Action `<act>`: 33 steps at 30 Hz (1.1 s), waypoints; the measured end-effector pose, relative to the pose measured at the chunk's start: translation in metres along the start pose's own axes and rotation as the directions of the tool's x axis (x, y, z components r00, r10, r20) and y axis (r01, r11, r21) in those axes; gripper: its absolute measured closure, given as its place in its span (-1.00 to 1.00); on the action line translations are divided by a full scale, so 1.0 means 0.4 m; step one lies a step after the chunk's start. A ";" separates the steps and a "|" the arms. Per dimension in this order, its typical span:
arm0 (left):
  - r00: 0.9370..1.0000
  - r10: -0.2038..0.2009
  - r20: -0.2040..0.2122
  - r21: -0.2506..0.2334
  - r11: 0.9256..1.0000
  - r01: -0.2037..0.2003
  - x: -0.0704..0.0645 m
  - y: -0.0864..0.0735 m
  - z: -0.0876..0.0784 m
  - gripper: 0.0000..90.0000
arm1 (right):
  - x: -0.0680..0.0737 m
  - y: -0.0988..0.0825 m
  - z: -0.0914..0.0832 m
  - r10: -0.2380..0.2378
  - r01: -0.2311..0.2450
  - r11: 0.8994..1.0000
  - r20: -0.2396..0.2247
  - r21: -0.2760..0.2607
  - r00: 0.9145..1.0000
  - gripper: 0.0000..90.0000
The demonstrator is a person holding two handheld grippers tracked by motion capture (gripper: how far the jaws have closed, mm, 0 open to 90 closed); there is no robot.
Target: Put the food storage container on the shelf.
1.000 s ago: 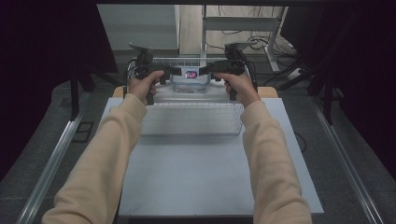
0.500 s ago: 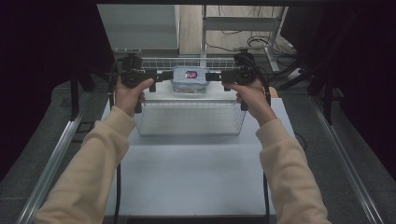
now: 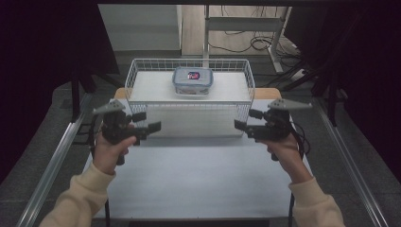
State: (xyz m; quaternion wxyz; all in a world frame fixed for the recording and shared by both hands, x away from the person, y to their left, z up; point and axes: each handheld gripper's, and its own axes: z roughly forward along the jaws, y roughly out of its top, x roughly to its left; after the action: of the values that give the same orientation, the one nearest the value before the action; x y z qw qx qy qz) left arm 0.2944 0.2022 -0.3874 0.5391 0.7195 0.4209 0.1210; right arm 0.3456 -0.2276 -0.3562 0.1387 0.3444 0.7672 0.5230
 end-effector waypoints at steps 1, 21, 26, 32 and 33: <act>1.000 0.015 -0.015 0.014 1.000 -0.014 -0.008 -0.026 0.003 -0.60 | 0.006 -0.024 -0.004 -0.006 0.006 1.000 0.003 0.001 1.000 -0.52; 0.989 0.034 -0.146 0.164 0.986 -0.009 0.022 -0.298 0.020 -0.58 | 0.037 -0.348 0.051 -0.027 0.004 0.984 0.126 0.179 0.992 -0.54; 0.988 0.040 -0.152 0.170 0.985 -0.014 0.025 -0.302 0.025 -0.58 | 0.032 -0.346 0.046 -0.017 -0.005 0.985 0.122 0.171 0.992 -0.54; 0.987 0.032 -0.160 0.168 0.986 -0.004 0.031 -0.302 0.026 -0.58 | 0.031 -0.350 0.044 -0.033 0.010 0.984 0.124 0.177 0.992 -0.54; 0.986 0.032 -0.161 0.168 0.986 -0.005 0.034 -0.301 0.025 -0.58 | 0.030 -0.351 0.044 -0.034 0.011 0.983 0.125 0.181 0.992 -0.54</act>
State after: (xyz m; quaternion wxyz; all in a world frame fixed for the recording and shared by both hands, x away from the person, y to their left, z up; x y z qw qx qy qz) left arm 0.2517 0.2132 -0.5009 0.4396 0.7536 0.4656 0.1488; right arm 0.2930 -0.2374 -0.4879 0.1618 0.3796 0.8047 0.4269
